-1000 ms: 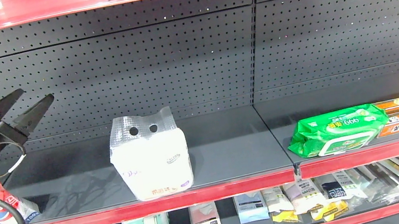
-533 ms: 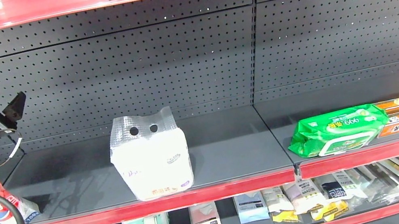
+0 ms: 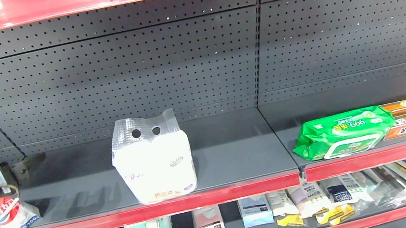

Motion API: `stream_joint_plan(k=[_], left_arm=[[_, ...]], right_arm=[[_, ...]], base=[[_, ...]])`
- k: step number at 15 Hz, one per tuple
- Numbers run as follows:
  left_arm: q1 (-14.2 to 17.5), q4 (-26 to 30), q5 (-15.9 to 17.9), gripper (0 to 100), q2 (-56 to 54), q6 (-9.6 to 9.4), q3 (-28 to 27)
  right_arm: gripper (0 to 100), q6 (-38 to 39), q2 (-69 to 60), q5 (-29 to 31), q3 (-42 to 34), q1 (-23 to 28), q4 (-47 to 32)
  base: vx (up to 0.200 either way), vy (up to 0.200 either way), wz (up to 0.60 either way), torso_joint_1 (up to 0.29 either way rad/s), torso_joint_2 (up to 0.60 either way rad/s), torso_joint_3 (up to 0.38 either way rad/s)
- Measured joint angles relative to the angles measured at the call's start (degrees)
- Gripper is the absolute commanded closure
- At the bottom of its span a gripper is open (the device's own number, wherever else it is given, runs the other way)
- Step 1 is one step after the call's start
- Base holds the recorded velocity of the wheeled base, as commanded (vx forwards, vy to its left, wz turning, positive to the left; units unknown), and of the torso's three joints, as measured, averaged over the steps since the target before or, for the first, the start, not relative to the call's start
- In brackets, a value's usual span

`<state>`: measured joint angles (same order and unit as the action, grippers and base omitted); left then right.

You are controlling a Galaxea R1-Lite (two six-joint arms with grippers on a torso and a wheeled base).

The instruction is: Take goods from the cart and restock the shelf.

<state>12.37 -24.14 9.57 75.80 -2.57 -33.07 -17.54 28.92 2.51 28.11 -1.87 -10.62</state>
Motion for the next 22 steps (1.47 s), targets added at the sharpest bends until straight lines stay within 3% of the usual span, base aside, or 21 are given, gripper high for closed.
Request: stream_joint_plan(k=[3,6,10,13,17,22], left_arm=[[-0.24,18.31,6.99,0,-14.92,-5.52,1.71],[-1.93,36.12,10.22,0,-31.4,-8.2,2.38],[-11.67,54.96,11.4,0,-52.13,-9.8,2.67],[-15.98,58.45,3.62,0,-61.39,-10.18,4.41],[-16.69,55.86,-1.43,0,-67.51,-10.15,8.61],[-16.77,55.37,-1.83,0,-70.24,-10.07,10.78]], right_arm=[[100,0.0,4.12,-3.73,2.1,-0.04,0.06],[100,0.02,5.95,-6.96,2.97,-0.04,0.0],[100,0.04,8.2,-9.08,4.33,-0.04,0.04],[100,0.17,11.08,-9.29,6.53,-0.04,1.56],[100,0.17,12.86,-9.51,7.22,-0.06,2.19],[100,0.2,13.25,-9.53,7.39,-0.04,2.19]], base=[[0.0,0.0,0.0,0.0,0.0,0.0],[0.0,0.0,0.0,0.0,0.0,0.0],[0.0,0.0,0.0,0.0,0.0,0.0],[0.0,0.0,0.0,0.0,0.0,0.0],[0.0,0.0,0.15,-0.001,0.0,-0.001],[0.0,0.0,0.6,0.005,0.0,0.004]])
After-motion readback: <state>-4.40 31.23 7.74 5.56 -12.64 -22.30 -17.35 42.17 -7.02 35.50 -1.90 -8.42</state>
